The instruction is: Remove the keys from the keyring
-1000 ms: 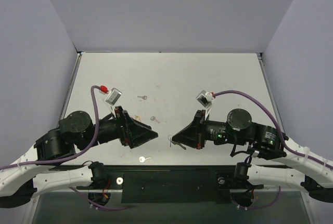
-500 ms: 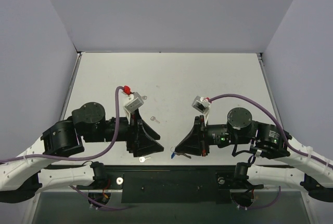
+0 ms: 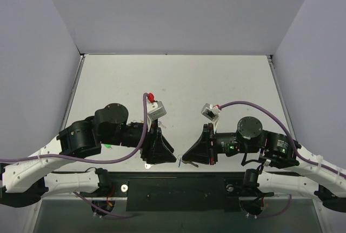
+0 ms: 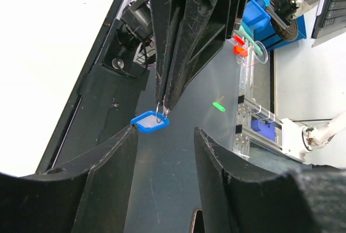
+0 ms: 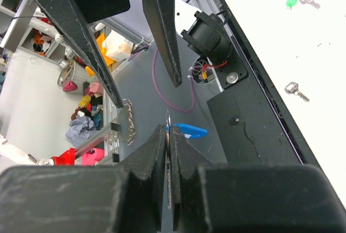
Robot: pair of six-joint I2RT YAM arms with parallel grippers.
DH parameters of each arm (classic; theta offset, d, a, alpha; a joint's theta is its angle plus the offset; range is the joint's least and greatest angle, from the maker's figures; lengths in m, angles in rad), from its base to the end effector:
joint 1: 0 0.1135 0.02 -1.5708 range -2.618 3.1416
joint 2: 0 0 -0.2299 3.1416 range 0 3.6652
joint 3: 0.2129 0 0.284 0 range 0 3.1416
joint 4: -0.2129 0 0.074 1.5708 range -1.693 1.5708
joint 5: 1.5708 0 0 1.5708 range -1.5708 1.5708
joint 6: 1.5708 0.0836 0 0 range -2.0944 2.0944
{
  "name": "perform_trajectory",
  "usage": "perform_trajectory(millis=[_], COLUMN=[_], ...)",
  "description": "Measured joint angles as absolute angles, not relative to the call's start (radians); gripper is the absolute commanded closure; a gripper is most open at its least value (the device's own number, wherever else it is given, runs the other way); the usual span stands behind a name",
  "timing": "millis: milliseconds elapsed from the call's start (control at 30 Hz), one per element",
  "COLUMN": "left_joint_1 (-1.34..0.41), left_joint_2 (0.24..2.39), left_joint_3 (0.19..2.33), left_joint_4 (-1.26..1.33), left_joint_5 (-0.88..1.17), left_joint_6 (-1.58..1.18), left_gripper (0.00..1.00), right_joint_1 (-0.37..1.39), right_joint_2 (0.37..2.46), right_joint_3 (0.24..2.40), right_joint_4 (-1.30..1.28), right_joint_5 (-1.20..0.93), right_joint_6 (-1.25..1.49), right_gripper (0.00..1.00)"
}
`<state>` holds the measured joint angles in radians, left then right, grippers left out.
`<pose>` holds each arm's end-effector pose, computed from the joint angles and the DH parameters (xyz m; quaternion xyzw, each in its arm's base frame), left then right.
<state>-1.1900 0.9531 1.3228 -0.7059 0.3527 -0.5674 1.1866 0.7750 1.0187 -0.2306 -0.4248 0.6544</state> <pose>0.0728 -0.2595 0.4069 0.3426 0.7331 -0.5300 0.2535 0.0658 0.2547 0.4015 -0.3253 0.6231 0.6434 0.3034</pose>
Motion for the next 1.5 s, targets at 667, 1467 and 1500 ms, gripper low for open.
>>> perform_trajectory(millis=[667,1467,1500], left_joint_1=[-1.190,-1.187,-1.187], left_joint_2=[1.003,0.893,0.890], left_joint_3=[1.308,1.106,1.103], left_joint_4=[-0.651,-0.373,-0.369], left_joint_5=[0.390,0.416,0.407], left_joint_6=[-0.570,-0.731,-0.740], left_gripper=[0.71,1.00,1.00], right_joint_1=[1.213,1.225,1.225], right_joint_2=[0.775,0.775,0.774], right_joint_3=[1.019,1.019,1.019], right_joint_4=[-0.187,-0.189,-0.186], right_joint_5=[-0.435,-0.383,-0.378], right_joint_6=[0.665,0.662,0.663], right_gripper=[1.00,1.00,1.00])
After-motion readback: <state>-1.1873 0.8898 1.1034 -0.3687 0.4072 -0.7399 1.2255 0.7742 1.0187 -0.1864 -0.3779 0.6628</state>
